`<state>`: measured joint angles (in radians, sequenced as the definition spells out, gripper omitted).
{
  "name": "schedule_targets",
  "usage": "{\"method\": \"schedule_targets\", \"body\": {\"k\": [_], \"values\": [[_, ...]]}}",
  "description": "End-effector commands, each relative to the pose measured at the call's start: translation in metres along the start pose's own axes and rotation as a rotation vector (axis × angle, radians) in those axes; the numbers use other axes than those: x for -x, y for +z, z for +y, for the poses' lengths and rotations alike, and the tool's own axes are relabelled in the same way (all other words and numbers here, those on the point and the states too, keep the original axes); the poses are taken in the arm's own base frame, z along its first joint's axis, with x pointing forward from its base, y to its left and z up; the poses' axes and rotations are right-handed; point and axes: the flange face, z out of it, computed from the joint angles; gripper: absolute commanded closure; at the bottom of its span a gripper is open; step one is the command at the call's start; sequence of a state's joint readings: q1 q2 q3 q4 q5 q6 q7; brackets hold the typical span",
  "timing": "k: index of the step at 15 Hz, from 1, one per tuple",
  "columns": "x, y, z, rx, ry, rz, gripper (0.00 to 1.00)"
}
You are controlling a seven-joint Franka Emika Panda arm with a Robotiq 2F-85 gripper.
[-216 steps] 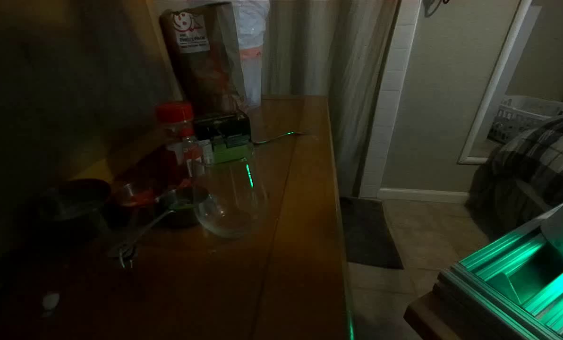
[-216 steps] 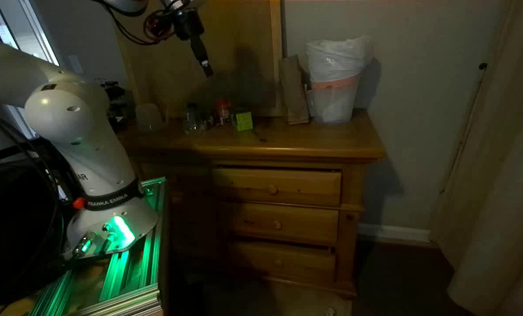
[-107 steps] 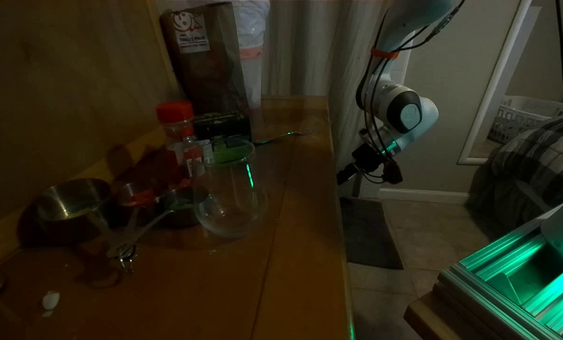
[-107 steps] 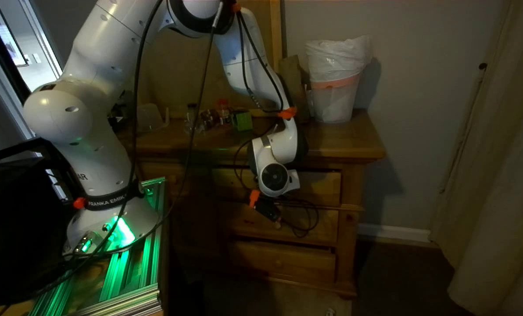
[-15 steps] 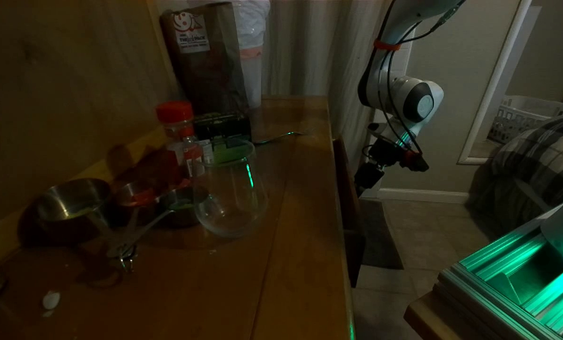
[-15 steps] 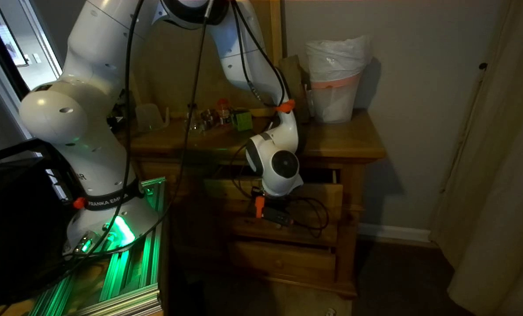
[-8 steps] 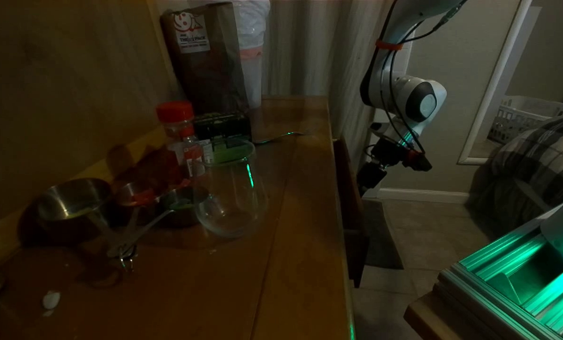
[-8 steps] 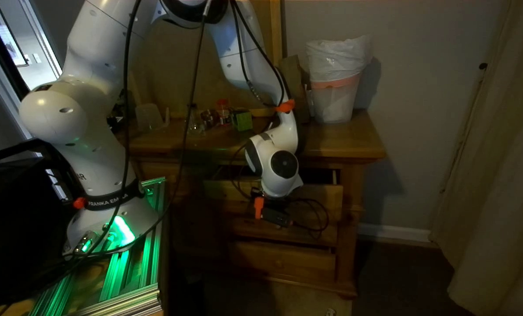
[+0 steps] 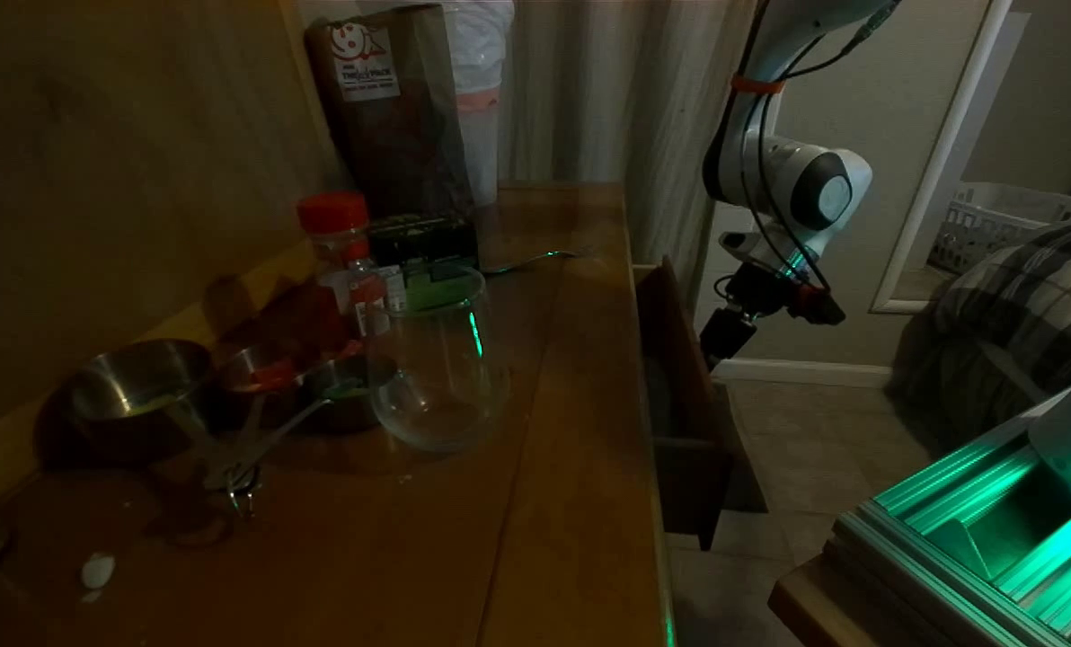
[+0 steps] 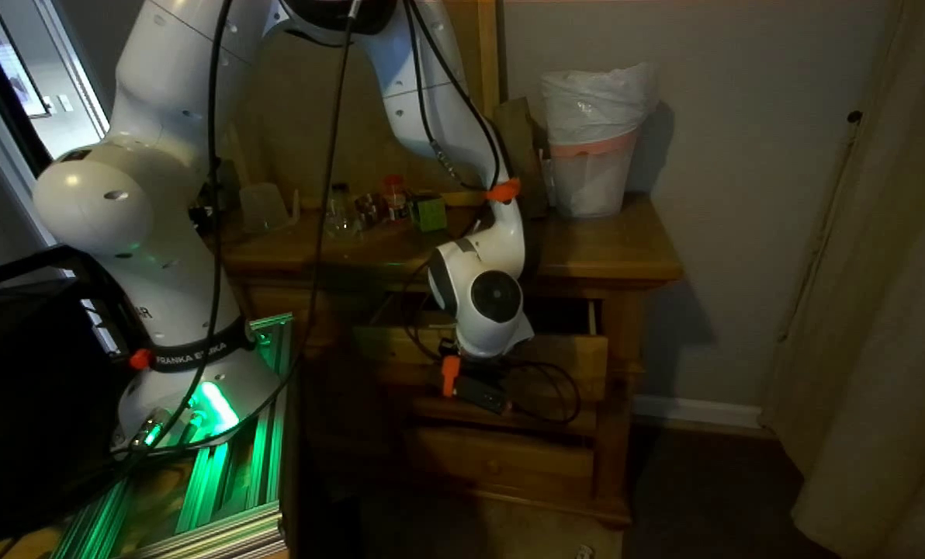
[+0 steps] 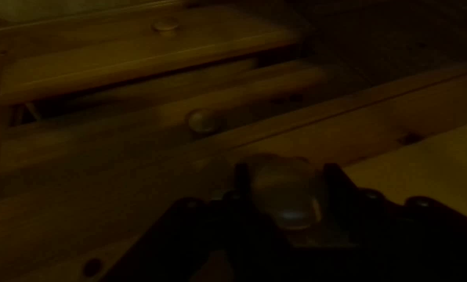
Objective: Open the top right drawer, remove the brown packet from the drawer and put it on the dresser
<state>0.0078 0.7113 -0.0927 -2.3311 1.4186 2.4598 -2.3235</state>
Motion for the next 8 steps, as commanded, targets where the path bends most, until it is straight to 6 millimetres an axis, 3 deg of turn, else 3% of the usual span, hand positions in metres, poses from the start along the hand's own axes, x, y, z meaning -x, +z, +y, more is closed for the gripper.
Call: {"method": "schedule_targets", "body": {"k": [1, 8], "values": [[0.026, -0.039, 0.009, 0.071, 0.02, -0.044, 0.75], [0.044, -0.059, 0.005, 0.097, 0.046, -0.074, 0.75]]}}
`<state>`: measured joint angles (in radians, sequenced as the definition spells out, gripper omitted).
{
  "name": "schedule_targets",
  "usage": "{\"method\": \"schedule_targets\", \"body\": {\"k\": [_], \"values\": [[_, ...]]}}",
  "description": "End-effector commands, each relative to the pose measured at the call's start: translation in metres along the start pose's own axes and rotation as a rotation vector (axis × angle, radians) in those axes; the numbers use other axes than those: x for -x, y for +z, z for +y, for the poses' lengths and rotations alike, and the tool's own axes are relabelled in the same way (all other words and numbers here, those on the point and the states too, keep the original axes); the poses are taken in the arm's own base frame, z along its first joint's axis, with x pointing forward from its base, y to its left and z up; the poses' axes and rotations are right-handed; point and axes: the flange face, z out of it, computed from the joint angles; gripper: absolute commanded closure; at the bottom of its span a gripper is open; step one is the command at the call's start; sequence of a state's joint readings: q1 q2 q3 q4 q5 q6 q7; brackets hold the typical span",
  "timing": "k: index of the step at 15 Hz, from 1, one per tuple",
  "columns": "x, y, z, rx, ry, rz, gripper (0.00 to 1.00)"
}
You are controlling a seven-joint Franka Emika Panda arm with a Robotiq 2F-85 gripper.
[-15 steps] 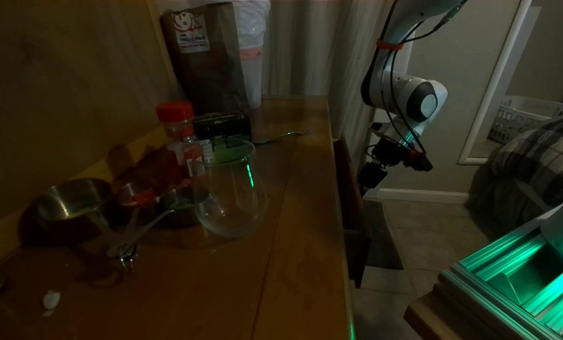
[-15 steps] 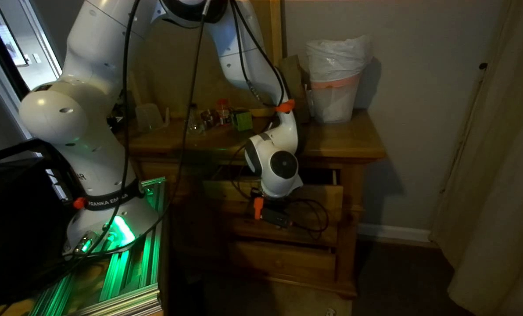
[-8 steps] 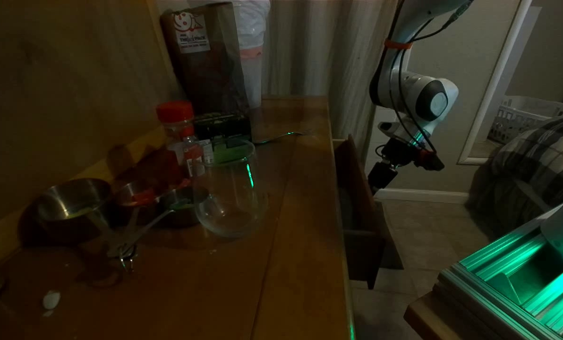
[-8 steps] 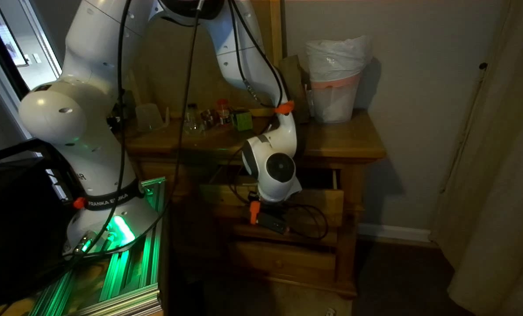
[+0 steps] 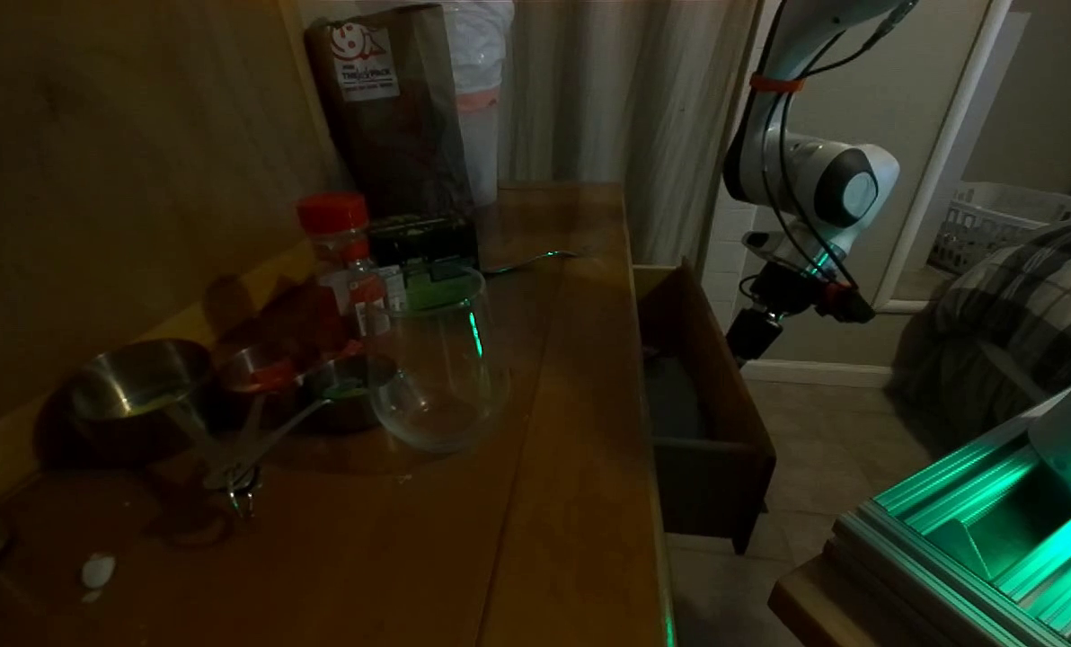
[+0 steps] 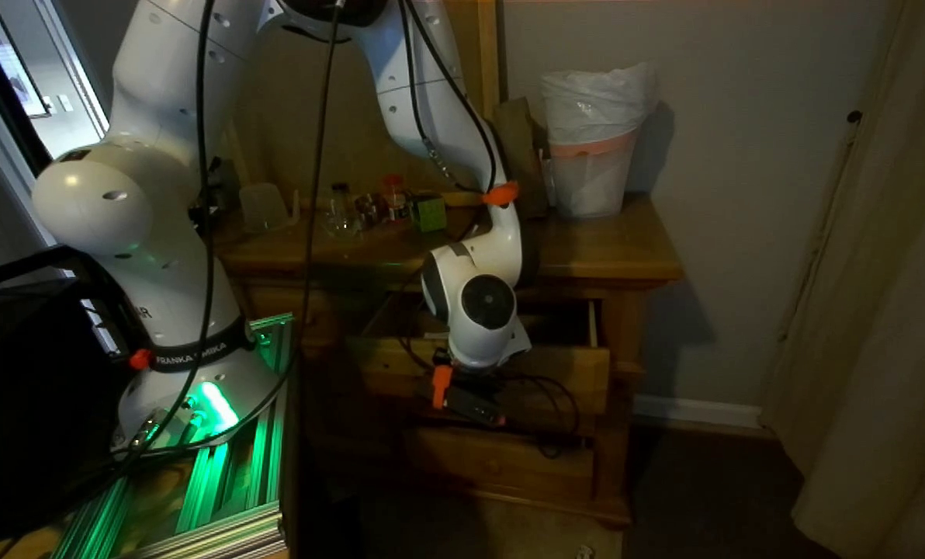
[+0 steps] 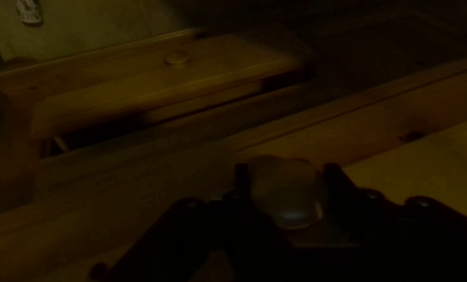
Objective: Open the top right drawer, remove the brown packet from the drawer and put it on the dresser
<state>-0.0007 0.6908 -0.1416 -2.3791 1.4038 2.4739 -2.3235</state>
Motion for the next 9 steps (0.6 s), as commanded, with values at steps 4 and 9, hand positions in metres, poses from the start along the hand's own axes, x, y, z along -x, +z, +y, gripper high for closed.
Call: {"method": "schedule_targets", "body": {"k": [4, 9], "values": [[-0.002, -0.036, 0.003, 0.125, -0.027, -0.105, 0.09], [-0.033, -0.057, -0.004, 0.275, -0.095, -0.228, 0.0]]}}
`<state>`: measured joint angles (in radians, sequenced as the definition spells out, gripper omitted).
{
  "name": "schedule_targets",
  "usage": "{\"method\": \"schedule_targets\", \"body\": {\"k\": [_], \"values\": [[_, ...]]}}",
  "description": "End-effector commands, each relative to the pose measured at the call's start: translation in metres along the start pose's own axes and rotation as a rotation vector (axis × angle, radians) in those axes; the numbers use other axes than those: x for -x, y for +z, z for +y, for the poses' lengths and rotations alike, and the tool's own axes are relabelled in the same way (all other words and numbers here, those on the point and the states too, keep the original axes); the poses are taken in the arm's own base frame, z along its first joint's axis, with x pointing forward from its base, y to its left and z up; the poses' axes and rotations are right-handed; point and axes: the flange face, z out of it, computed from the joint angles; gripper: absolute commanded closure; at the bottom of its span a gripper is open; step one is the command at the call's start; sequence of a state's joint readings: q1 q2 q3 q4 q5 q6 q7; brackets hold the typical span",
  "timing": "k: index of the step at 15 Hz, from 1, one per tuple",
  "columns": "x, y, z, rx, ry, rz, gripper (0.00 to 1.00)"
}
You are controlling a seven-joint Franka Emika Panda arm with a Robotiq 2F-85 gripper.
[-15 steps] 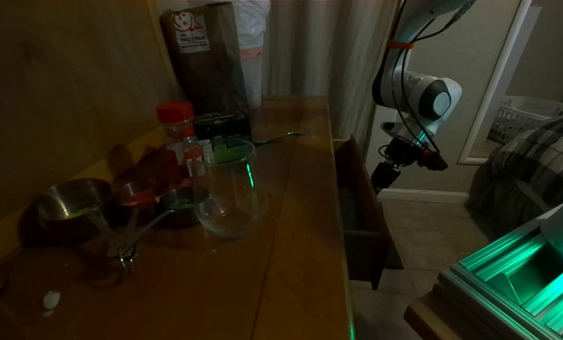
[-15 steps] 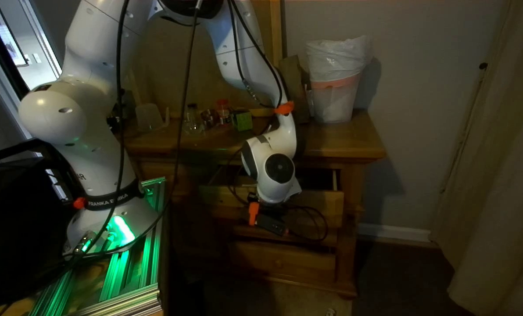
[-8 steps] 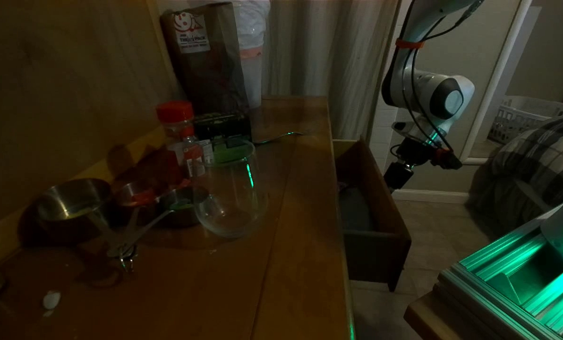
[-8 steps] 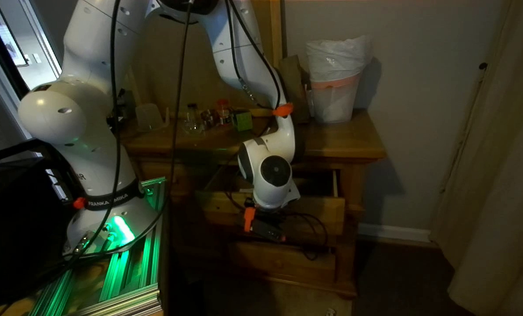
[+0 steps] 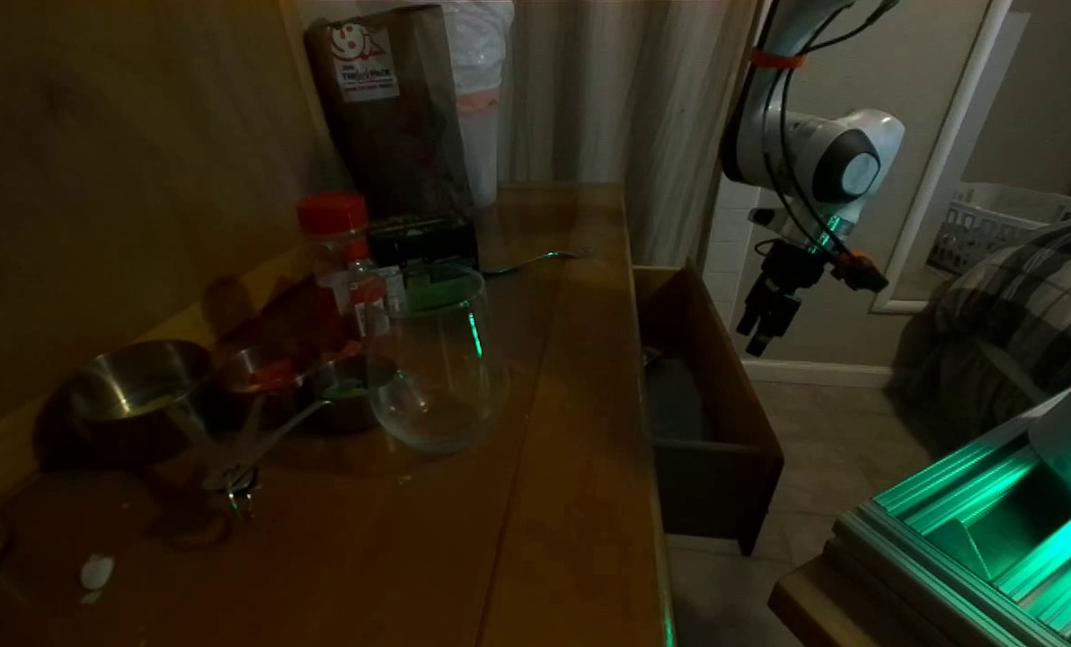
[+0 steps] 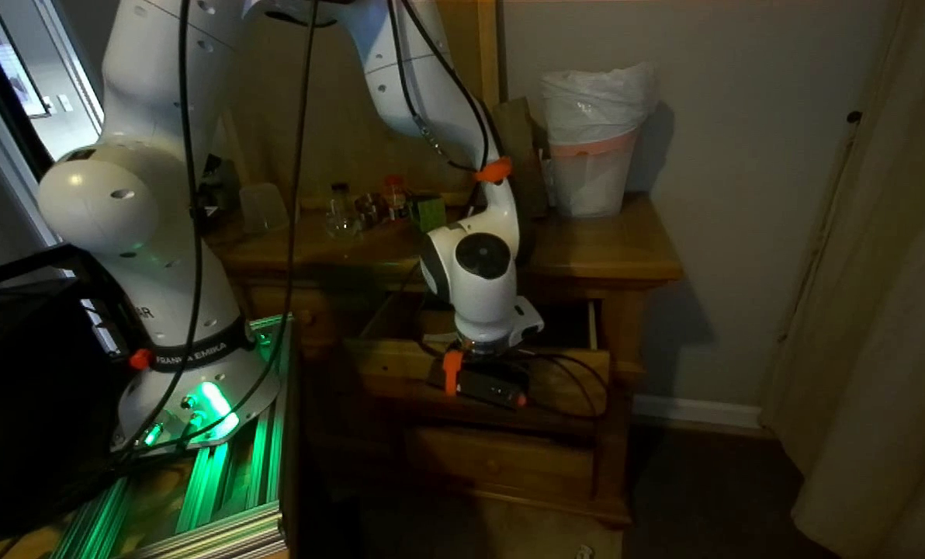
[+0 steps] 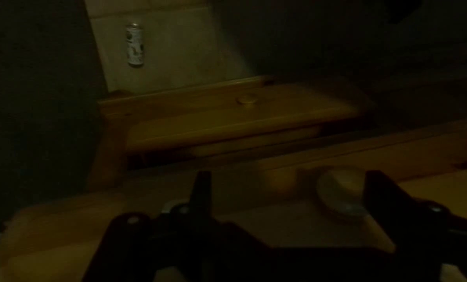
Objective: Open the top right drawer, remove the brown packet from the drawer and put it on the dresser
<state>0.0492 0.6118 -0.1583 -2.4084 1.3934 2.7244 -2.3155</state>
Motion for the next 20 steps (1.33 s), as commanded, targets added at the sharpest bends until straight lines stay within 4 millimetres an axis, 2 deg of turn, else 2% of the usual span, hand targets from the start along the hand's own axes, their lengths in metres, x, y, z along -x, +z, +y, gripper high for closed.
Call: {"method": "schedule_targets", "body": {"k": [1, 5, 8, 15, 18, 20], "values": [[-0.026, -0.025, -0.011, 0.1, -0.06, -0.093, 0.0], [-0.056, -0.036, -0.026, 0.193, -0.099, -0.16, 0.0], [-0.068, -0.042, -0.037, 0.264, -0.128, -0.224, 0.0], [-0.06, -0.057, -0.042, 0.357, -0.164, -0.326, 0.0], [-0.066, -0.064, -0.047, 0.378, -0.125, -0.304, 0.0], [-0.09, -0.074, -0.055, 0.302, -0.135, -0.188, 0.0]]}}
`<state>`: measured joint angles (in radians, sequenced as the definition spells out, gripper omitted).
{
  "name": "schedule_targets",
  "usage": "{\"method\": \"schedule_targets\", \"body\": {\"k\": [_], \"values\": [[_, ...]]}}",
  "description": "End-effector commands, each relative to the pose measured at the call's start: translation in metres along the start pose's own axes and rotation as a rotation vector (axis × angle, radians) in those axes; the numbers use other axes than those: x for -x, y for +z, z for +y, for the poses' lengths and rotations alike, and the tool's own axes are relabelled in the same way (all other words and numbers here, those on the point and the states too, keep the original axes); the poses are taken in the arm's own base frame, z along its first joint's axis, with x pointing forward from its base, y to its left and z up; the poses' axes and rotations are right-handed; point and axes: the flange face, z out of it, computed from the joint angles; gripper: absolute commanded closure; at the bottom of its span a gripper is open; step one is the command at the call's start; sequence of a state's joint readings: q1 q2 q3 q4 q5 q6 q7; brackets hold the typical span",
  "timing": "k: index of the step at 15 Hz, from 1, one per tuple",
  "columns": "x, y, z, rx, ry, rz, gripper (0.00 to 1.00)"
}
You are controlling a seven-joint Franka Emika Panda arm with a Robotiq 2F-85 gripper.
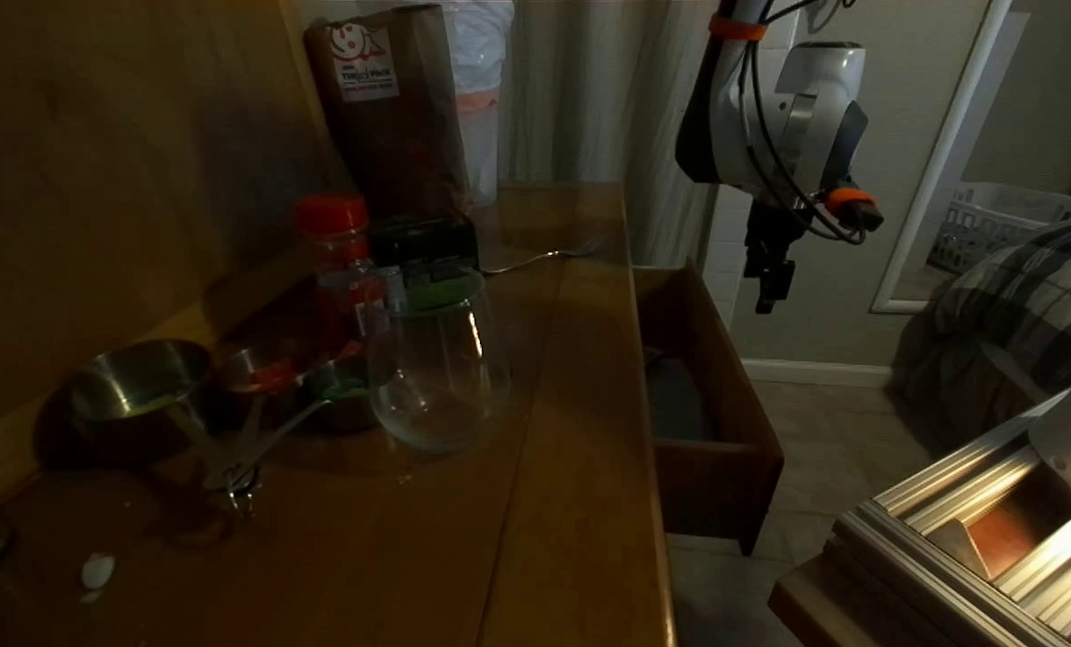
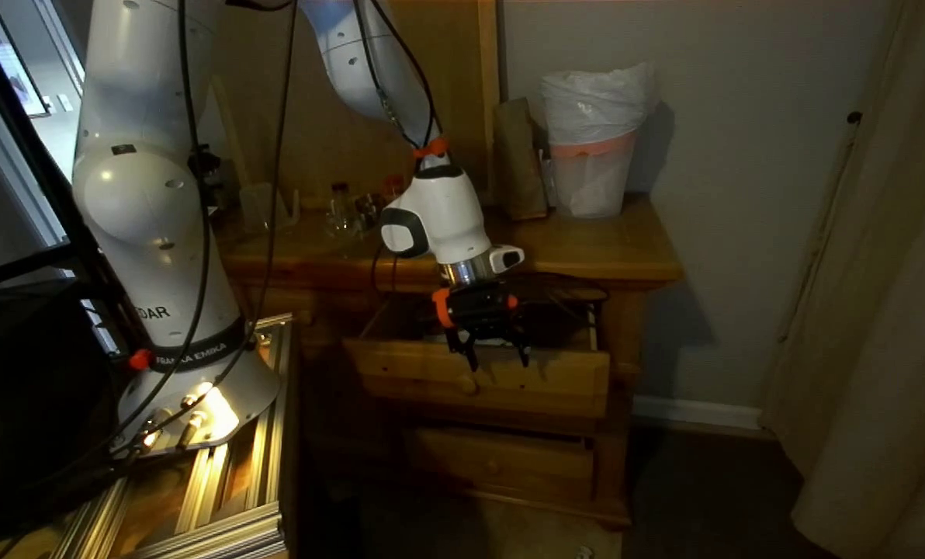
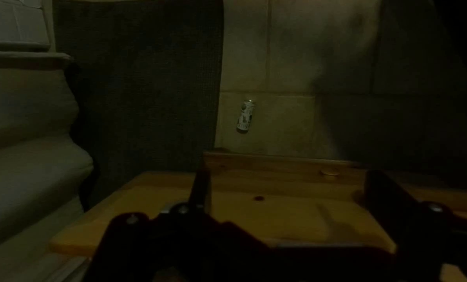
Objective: Open the top right drawer, remove the brown packet from the drawer and put it on the dresser
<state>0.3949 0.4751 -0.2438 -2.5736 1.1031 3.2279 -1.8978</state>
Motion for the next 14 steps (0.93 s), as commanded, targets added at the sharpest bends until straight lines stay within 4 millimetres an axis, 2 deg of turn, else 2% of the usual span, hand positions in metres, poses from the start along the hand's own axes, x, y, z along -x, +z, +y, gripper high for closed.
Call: {"method": "schedule_targets", "body": {"k": [1, 3, 5, 6, 7, 10, 14], "values": [[-0.007, -0.004, -0.003, -0.02, 0.011, 0.029, 0.0], [-0.02, -0.018, -0.002, -0.043, 0.011, 0.091, 0.0], [-0.022, -0.026, -0.001, -0.046, 0.014, 0.114, 0.0], [-0.02, -0.023, -0.002, -0.045, 0.02, 0.099, 0.0], [-0.024, -0.03, -0.003, -0.045, 0.006, 0.121, 0.0], [-0.04, -0.043, -0.016, -0.042, -0.045, 0.148, 0.0], [-0.062, -0.042, -0.025, -0.09, -0.103, 0.187, 0.0]]}}
